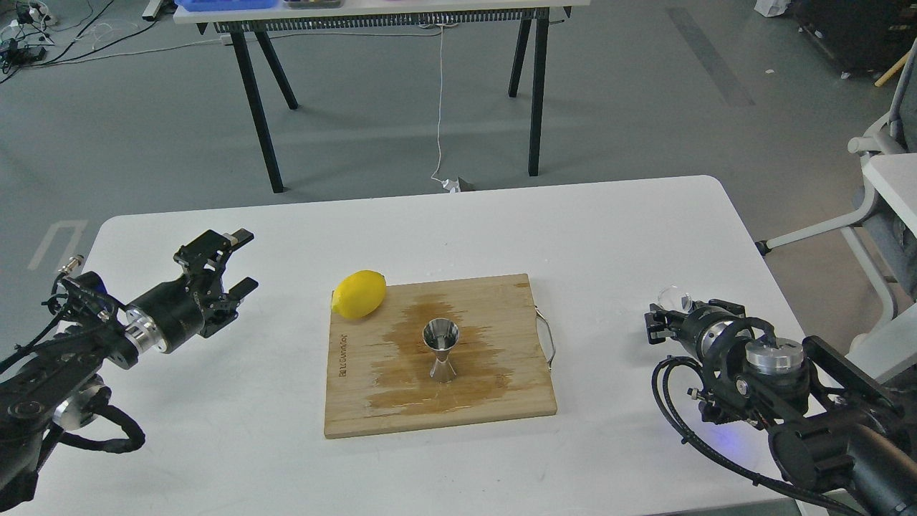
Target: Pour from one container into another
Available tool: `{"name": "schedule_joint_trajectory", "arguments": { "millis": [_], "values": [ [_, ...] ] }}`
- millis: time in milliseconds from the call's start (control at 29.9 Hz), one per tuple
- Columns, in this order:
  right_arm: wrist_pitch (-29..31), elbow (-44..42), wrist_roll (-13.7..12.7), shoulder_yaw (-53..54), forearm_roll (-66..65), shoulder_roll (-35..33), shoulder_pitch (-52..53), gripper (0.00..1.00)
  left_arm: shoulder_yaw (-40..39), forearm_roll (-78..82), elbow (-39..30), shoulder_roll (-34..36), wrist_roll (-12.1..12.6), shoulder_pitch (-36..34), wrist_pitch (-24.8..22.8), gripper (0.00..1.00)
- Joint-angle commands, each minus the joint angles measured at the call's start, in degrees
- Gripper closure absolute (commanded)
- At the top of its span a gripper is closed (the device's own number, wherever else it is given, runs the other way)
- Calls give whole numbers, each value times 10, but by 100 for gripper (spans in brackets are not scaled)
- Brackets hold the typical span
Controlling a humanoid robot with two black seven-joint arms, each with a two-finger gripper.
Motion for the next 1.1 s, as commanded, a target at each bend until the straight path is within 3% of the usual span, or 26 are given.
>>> {"name": "schedule_joint_trajectory", "arguments": {
  "millis": [0, 1070],
  "values": [
    [0, 0, 0, 0, 0, 0, 0, 4, 0, 0, 0, 0, 0, 0, 0, 1],
    [-1, 8, 1, 5, -1, -3, -1, 4, 1, 0, 0, -1, 0, 2, 0, 1]
  ]
}}
